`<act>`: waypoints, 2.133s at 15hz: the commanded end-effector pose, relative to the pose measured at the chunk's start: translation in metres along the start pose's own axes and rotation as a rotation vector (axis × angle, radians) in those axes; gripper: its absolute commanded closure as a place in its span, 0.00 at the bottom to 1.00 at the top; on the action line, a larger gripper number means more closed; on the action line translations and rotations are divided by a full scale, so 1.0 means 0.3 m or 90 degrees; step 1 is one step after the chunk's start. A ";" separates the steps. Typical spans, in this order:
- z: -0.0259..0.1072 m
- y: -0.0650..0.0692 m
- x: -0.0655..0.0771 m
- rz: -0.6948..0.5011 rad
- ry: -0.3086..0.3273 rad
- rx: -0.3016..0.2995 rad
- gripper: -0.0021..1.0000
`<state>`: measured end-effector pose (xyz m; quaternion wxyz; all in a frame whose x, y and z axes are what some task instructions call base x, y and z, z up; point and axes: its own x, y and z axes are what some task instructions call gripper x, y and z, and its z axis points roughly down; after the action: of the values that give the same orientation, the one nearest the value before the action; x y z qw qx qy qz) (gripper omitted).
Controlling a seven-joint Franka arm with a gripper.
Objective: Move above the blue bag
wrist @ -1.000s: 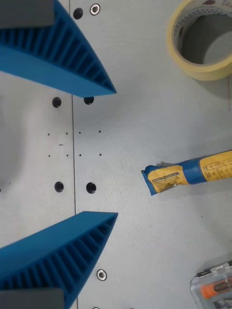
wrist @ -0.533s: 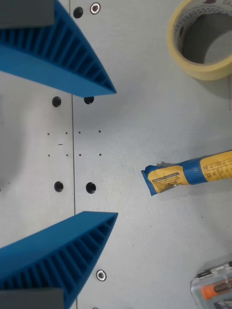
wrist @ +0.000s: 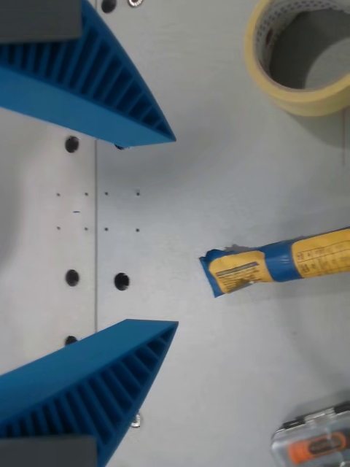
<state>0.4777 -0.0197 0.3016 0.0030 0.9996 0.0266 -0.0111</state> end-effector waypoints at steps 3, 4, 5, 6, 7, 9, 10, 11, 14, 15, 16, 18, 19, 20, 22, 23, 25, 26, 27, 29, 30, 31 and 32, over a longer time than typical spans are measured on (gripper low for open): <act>0.078 0.023 0.005 -0.073 0.050 -0.003 0.00; 0.094 0.025 0.009 -0.078 0.052 -0.004 0.00; 0.110 0.028 0.013 -0.086 0.052 -0.004 0.00; 0.127 0.030 0.016 -0.093 0.053 -0.005 0.00; 0.143 0.032 0.020 -0.100 0.056 -0.006 0.00; 0.176 0.037 0.029 -0.114 0.056 -0.007 0.00; 0.192 0.039 0.034 -0.121 0.057 -0.007 0.00; 0.208 0.041 0.038 -0.127 0.055 -0.008 0.00; 0.257 0.049 0.053 -0.145 0.055 -0.008 0.00; 0.274 0.051 0.058 -0.149 0.055 -0.009 0.00; 0.290 0.053 0.063 -0.155 0.056 -0.009 0.00; 0.323 0.058 0.072 -0.164 0.054 -0.008 0.00; 0.339 0.060 0.076 -0.166 0.054 -0.008 0.00; 0.355 0.062 0.081 -0.171 0.053 -0.008 0.00; 0.388 0.066 0.089 -0.177 0.054 -0.007 0.00; 0.404 0.068 0.093 -0.177 0.053 -0.007 0.00; 0.437 0.071 0.100 -0.181 0.052 -0.006 0.00; 0.454 0.073 0.104 -0.182 0.052 -0.005 0.00; 0.470 0.074 0.107 -0.184 0.052 -0.004 0.00; 0.503 0.077 0.113 -0.184 0.049 -0.002 0.00; 0.520 0.078 0.115 -0.183 0.049 -0.001 0.00; 0.536 0.078 0.118 -0.182 0.047 0.000 0.00; 0.553 0.079 0.120 -0.182 0.047 0.001 0.00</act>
<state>0.5100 -0.0386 0.1381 0.0084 0.9897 0.1426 -0.0066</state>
